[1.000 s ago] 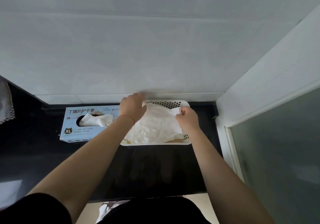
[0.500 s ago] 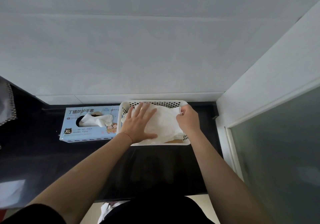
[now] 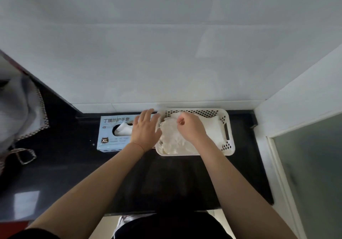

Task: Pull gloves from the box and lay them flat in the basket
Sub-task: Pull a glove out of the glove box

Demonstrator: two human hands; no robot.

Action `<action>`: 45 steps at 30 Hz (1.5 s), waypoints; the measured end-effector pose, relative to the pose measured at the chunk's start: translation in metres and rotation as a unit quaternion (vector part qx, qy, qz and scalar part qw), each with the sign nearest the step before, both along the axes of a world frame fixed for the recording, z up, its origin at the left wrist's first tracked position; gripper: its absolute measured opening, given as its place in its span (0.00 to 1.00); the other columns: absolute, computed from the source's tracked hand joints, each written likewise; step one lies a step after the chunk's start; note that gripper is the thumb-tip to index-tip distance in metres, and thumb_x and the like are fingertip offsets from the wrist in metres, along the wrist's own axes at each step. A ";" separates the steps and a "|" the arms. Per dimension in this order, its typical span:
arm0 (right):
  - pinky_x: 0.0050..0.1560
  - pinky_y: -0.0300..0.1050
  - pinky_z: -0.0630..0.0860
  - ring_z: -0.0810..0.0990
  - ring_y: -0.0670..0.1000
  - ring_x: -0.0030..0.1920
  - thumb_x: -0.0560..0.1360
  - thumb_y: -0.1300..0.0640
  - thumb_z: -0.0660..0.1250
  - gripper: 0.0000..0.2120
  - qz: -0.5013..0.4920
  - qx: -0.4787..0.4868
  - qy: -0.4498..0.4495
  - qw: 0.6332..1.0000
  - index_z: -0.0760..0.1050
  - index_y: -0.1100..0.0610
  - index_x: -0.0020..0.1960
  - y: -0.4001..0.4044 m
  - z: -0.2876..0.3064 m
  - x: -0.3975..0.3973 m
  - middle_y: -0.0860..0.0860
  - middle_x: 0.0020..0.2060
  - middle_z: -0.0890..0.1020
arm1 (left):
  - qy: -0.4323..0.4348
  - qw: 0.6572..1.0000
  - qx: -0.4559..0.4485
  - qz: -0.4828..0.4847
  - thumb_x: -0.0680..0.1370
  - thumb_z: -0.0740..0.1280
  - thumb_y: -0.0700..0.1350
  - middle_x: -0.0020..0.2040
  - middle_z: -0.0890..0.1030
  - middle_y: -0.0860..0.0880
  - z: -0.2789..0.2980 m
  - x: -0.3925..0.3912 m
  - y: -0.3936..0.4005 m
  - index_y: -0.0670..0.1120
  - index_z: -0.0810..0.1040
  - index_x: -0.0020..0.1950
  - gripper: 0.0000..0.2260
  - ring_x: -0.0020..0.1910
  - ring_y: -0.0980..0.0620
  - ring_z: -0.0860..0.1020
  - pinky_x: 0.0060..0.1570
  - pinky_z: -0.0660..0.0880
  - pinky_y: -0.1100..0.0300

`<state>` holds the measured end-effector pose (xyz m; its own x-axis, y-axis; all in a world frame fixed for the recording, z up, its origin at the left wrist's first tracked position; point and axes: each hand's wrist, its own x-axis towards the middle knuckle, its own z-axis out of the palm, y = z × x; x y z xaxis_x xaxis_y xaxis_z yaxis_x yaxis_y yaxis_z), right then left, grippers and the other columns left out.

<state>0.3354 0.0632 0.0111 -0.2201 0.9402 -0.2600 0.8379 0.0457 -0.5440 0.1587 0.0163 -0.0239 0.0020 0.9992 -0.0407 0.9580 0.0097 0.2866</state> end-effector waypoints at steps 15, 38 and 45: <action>0.39 0.42 0.68 0.76 0.52 0.43 0.79 0.57 0.63 0.07 0.005 -0.009 -0.058 0.998 0.78 0.55 0.55 -0.041 -0.022 -0.145 0.53 0.53 0.77 | -0.098 0.987 -0.111 0.066 0.75 0.67 0.47 0.62 0.73 0.48 0.012 -0.141 -0.044 0.50 0.71 0.69 0.22 0.61 0.46 0.72 0.59 0.72 0.53; 0.39 0.41 0.69 0.75 0.49 0.41 0.79 0.55 0.63 0.08 -0.229 0.068 0.181 0.954 0.73 0.59 0.51 -0.033 0.065 -0.139 0.50 0.44 0.77 | -0.518 0.827 -0.115 0.186 0.76 0.69 0.51 0.34 0.69 0.45 0.072 -0.150 -0.012 0.39 0.73 0.34 0.18 0.36 0.49 0.67 0.42 0.69 0.56; 0.50 0.48 0.81 0.83 0.46 0.43 0.75 0.38 0.67 0.22 -0.094 -0.089 0.250 0.959 0.78 0.58 0.52 -0.054 0.084 -0.134 0.50 0.44 0.84 | -0.610 0.741 -0.079 0.269 0.79 0.67 0.45 0.40 0.82 0.45 0.096 -0.123 -0.003 0.41 0.81 0.45 0.08 0.36 0.49 0.80 0.37 0.77 0.59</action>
<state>0.2016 0.0091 0.0953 -0.1896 0.9261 -0.3261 0.4536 -0.2119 -0.8656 0.0354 0.0131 0.0722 -0.2622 0.8520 -0.4530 -0.1685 0.4218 0.8909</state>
